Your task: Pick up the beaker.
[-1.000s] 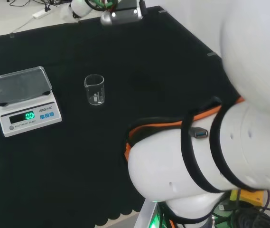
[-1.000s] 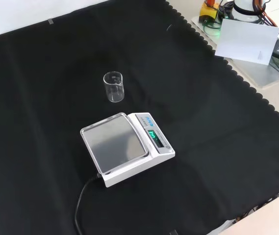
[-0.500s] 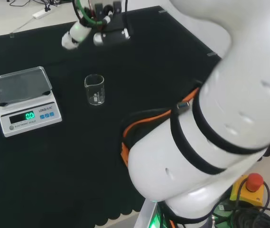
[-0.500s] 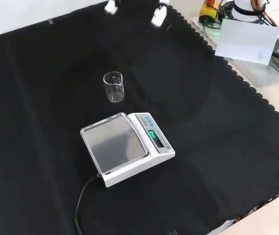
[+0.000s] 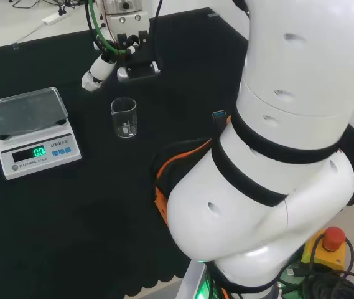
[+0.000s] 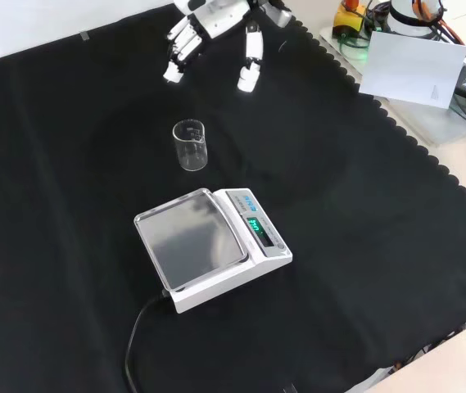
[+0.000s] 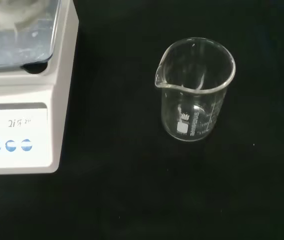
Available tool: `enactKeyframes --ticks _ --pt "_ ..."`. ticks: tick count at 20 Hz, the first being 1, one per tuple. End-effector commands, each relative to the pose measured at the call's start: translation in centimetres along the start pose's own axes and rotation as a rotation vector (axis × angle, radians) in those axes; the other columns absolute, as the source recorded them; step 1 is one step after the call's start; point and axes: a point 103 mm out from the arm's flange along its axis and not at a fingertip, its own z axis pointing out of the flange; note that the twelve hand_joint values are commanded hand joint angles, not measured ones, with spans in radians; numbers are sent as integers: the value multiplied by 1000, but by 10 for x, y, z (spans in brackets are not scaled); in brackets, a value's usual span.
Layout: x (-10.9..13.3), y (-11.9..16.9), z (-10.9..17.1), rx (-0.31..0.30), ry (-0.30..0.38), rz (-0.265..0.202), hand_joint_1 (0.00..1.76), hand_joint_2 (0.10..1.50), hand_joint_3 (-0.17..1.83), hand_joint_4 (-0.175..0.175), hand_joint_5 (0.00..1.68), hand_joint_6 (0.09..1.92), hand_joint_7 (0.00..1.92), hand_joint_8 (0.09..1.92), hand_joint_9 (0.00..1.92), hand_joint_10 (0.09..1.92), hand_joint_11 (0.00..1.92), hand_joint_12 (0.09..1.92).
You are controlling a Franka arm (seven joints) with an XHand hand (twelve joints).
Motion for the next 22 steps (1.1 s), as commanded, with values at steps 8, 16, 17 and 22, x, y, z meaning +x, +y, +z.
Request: enactKeyframes --ticks 8,16,17,22 --pt "-7 76 63 79 7 -18 687 580 267 51 218 87 117 704 289 877 88 1589" --pt "-15 86 87 126 -4 -19 679 572 239 61 179 87 28 698 203 911 32 1614" --pt "-16 88 89 123 -14 -14 678 570 236 62 172 87 17 696 191 913 25 1615" --pt "-26 93 98 134 -40 9 679 569 216 68 144 87 0 611 136 931 1 1628"
